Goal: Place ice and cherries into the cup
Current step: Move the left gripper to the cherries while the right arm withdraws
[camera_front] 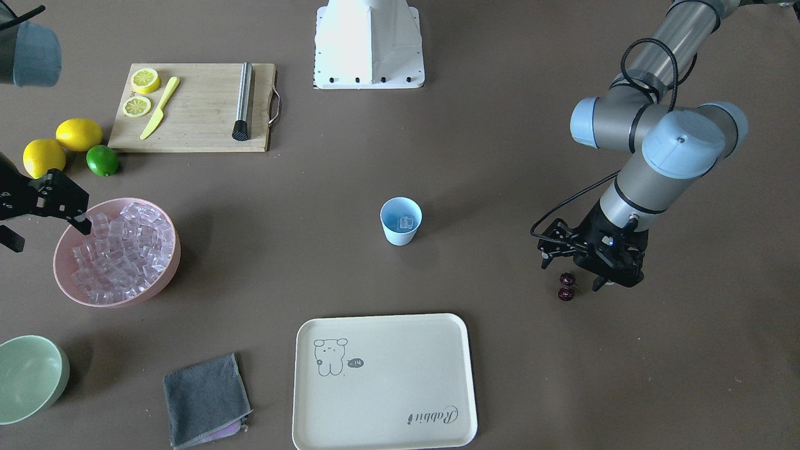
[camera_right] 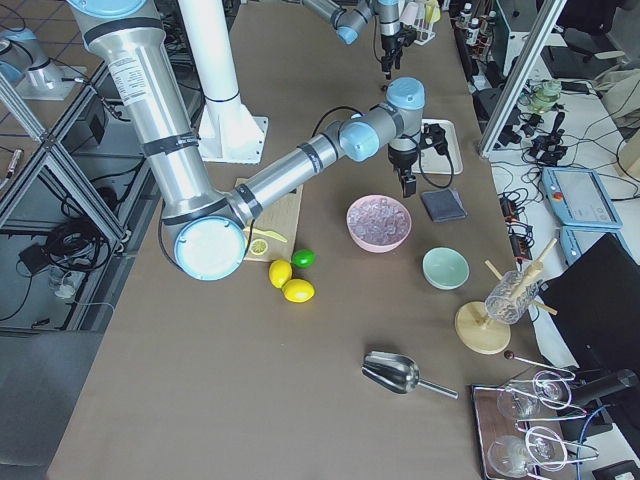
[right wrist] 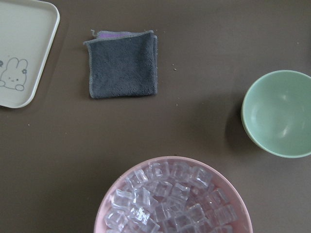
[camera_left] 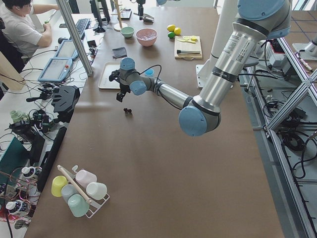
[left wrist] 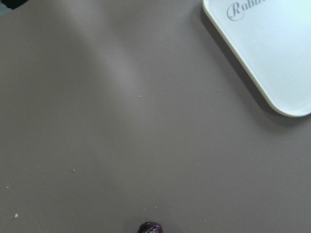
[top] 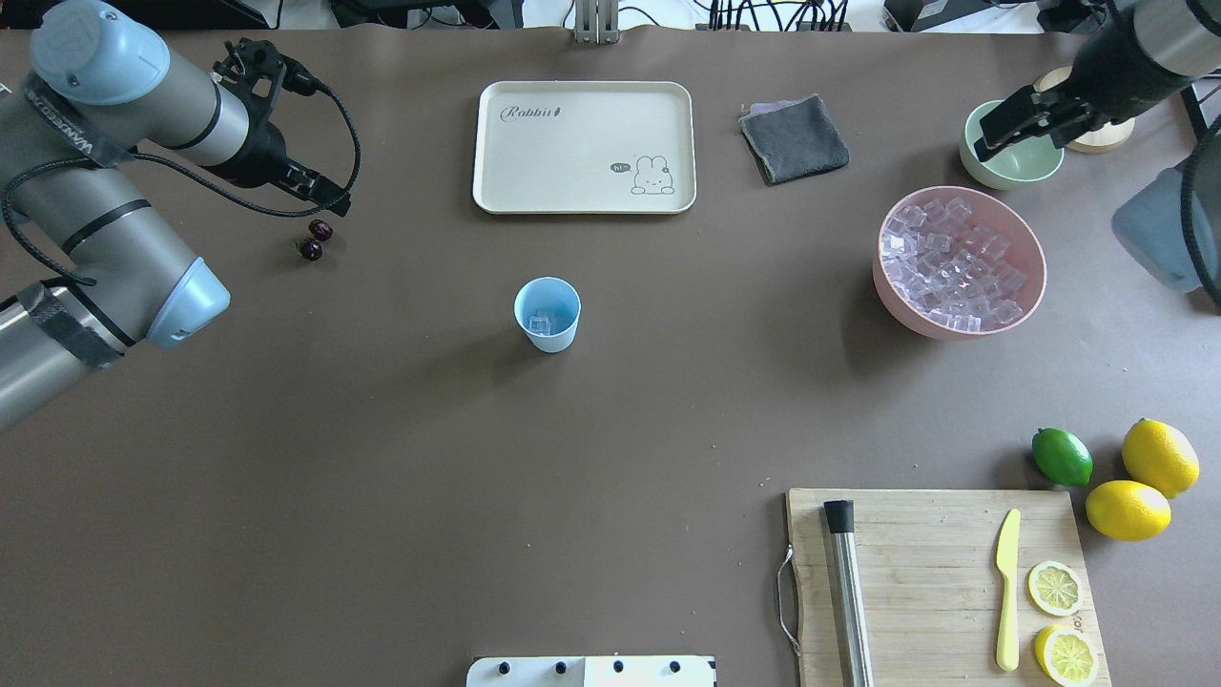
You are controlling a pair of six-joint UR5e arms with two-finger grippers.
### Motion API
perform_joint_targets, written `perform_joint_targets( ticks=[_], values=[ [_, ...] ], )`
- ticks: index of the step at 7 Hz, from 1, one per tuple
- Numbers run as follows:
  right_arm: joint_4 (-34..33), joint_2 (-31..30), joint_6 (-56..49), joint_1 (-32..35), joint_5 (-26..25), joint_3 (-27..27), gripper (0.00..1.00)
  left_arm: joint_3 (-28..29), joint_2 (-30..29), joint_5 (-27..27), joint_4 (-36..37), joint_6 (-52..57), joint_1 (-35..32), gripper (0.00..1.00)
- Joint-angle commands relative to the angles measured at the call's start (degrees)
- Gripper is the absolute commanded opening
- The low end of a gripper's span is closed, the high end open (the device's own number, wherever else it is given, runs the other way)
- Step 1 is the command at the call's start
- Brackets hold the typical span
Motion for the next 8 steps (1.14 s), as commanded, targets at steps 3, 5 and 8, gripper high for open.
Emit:
perform_joint_targets(
  ticks=[3, 5, 8],
  values=[
    [0.46, -14.18, -12.58, 6.69, 3.09, 6.15, 0.95, 6.13, 0.77, 2.51, -3.79, -0.33, 0.54, 0.98],
    [0.46, -18.05, -20.31, 10.12, 3.11, 5.8, 0.96, 8.98, 0.69, 3.94, -7.07, -0.59, 1.49, 0.98],
    [0.46, -20.08, -26.14, 12.24, 3.2, 5.1, 0.96, 9.15, 0.6, 5.44, -6.37, -1.83, 2.73, 0.97]
  ],
)
